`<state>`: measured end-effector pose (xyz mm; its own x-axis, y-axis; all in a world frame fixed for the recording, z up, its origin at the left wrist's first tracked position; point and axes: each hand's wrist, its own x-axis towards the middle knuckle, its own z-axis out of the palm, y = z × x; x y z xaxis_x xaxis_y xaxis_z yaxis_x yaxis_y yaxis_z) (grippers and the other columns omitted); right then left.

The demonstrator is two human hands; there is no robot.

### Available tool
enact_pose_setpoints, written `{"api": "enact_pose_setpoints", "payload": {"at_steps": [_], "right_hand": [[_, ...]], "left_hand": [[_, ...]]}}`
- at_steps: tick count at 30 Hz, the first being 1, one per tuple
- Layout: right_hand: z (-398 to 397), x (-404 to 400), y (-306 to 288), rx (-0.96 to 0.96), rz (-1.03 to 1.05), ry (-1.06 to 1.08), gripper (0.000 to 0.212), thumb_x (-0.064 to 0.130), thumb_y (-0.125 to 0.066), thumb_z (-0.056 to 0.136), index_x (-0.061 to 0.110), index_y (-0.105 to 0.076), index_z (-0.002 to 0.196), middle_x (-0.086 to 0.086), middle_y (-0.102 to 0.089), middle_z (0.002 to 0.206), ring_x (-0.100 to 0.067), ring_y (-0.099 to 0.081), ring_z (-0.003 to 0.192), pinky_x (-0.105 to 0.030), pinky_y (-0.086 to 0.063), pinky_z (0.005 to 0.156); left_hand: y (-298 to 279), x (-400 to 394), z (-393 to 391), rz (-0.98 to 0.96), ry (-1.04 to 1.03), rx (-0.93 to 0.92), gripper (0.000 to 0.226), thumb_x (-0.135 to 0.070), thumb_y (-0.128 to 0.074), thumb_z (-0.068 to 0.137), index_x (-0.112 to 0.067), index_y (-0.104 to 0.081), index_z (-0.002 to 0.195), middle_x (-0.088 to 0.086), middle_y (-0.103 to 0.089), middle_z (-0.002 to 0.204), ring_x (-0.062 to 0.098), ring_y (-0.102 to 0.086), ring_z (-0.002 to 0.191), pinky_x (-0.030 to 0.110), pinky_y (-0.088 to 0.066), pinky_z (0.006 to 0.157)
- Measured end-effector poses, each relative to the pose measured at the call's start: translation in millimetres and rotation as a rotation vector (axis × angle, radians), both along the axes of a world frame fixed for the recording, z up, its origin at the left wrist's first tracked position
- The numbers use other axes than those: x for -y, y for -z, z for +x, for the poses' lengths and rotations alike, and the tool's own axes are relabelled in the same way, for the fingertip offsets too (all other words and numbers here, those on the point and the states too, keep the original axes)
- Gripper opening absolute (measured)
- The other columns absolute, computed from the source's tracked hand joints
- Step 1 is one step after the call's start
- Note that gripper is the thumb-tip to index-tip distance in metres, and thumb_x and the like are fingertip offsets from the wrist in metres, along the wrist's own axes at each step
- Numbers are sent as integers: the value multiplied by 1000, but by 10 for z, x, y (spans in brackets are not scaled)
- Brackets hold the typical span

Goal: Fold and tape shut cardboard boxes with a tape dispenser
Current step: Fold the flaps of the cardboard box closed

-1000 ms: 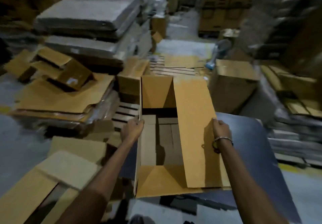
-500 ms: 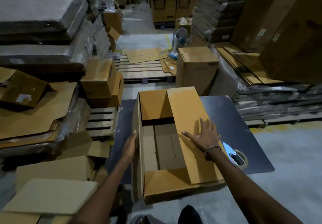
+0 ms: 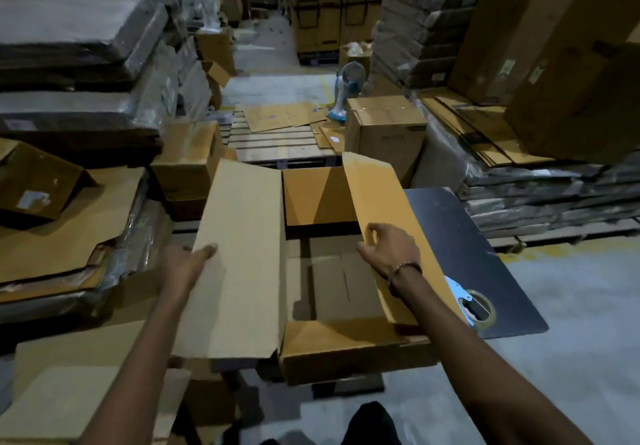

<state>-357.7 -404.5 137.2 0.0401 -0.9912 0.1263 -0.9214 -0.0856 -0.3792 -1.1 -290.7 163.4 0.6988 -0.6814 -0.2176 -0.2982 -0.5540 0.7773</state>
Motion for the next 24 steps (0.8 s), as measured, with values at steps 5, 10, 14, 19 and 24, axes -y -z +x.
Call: {"api": "enact_pose_setpoints", "payload": {"at_steps": [5, 10, 14, 19, 24], "right_hand": [[140, 125, -364, 98, -13, 112, 50, 58, -65, 80, 34, -75, 122, -4, -76, 95, -26, -64, 84, -33, -58, 67], [-82, 267, -533, 301, 29, 126, 62, 69, -60, 70, 38, -75, 122, 4, -78, 111, -20, -68, 98, -40, -62, 84], [-368, 376, -526, 478, 12, 138, 55, 67, -66, 73, 38, -77, 118, 7, -79, 108, -10, -71, 97, -34, -62, 85], [-395, 323, -465, 475, 101, 45, 67, 80, -58, 81, 40, -66, 135, 6, -69, 130, -16, -62, 113, -36, -53, 89], [-294, 247, 14, 5, 175, -73, 69, 75, -34, 98, 32, -48, 150, -4, -40, 162, -27, -25, 154, -56, -31, 117]], "left_hand": [[-749, 474, -399, -53, 375, 245, 17, -41, -71, 95, -27, -74, 104, 0, -74, 97, 19, -69, 86, 36, -55, 78], [-569, 622, -1322, -41, 633, 291, 42, -64, -47, 104, -30, -71, 110, -6, -70, 94, 16, -67, 88, 40, -59, 83], [135, 729, -1654, 130, 874, 498, 61, -61, -49, 102, -24, -55, 150, 6, -57, 150, 29, -54, 136, 46, -46, 109], [800, 708, -1696, 170, 960, 753, 76, -71, -23, 99, -31, -40, 161, 8, -23, 174, 27, -18, 161, 57, -13, 127], [851, 727, -1671, 171, 665, 810, 87, -84, -26, 96, -27, -46, 158, 12, -34, 169, 32, -21, 159, 60, -16, 124]]}}
